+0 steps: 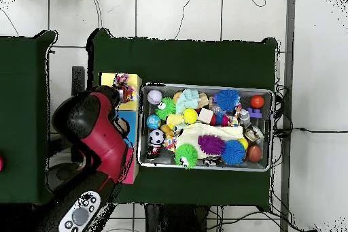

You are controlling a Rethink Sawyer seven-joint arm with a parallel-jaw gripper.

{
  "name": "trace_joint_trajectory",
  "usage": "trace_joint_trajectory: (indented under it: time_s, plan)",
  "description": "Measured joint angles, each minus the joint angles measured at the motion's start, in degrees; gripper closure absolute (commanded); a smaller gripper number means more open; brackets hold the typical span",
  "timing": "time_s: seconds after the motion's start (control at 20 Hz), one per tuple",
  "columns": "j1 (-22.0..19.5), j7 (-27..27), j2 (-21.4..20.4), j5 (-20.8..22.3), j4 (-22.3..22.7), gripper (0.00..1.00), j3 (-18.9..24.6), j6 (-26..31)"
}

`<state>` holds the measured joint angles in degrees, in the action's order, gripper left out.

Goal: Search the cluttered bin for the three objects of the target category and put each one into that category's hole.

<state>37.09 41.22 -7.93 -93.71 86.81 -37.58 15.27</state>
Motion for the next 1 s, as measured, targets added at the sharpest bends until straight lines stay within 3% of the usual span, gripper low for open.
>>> trace_joint_trajectory:
  time_s: [1.0]
  plan:
    - [-1.2,0.0,-2.2,1.0,0.6,1.00,3.1,-2.2]
